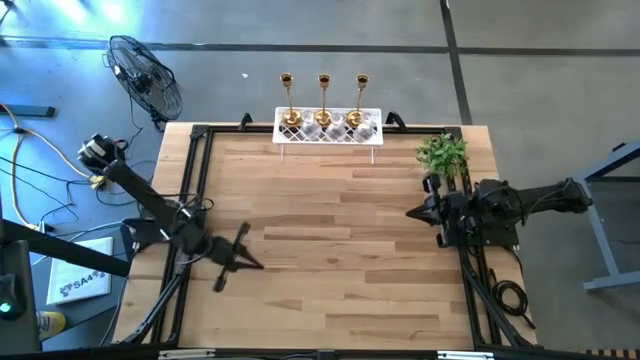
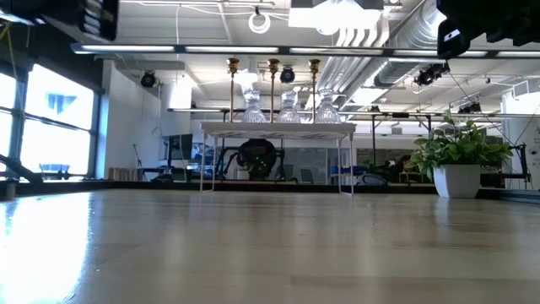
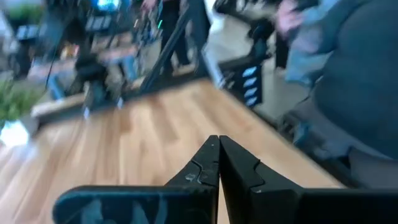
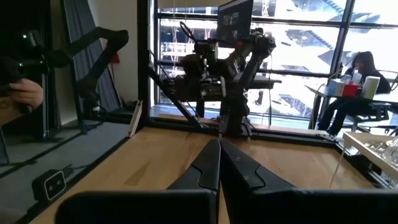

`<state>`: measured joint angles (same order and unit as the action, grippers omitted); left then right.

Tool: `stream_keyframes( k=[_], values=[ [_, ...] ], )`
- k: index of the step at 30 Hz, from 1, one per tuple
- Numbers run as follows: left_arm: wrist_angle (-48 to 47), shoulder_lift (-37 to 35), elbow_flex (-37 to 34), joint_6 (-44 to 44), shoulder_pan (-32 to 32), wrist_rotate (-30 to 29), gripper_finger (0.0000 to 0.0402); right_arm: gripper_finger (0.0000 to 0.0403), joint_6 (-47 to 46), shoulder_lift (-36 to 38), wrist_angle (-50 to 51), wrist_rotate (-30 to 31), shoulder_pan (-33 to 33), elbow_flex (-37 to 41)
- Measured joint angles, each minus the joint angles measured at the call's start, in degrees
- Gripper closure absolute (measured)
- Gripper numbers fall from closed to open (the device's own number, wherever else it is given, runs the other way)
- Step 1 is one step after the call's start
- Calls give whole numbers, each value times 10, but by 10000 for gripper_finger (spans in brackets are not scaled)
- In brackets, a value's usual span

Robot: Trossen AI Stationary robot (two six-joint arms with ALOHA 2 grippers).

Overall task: Pick & Place candle stick holders
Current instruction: Return to Home Position

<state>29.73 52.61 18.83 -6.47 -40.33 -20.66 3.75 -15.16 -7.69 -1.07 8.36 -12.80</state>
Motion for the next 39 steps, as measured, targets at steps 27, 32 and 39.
stream_keyframes(
  k=[27, 32, 39],
  values=[
    [90, -90, -179, 23, 119, 98, 401, 403, -16, -5, -119, 46, 0, 122],
    [53, -92, -179, 19, 119, 92, 401, 403, 1, -5, -114, 48, 0, 122],
    [-10, -182, -180, -45, 119, 60, 401, 402, 12, -5, -114, 119, 0, 122]
  ],
)
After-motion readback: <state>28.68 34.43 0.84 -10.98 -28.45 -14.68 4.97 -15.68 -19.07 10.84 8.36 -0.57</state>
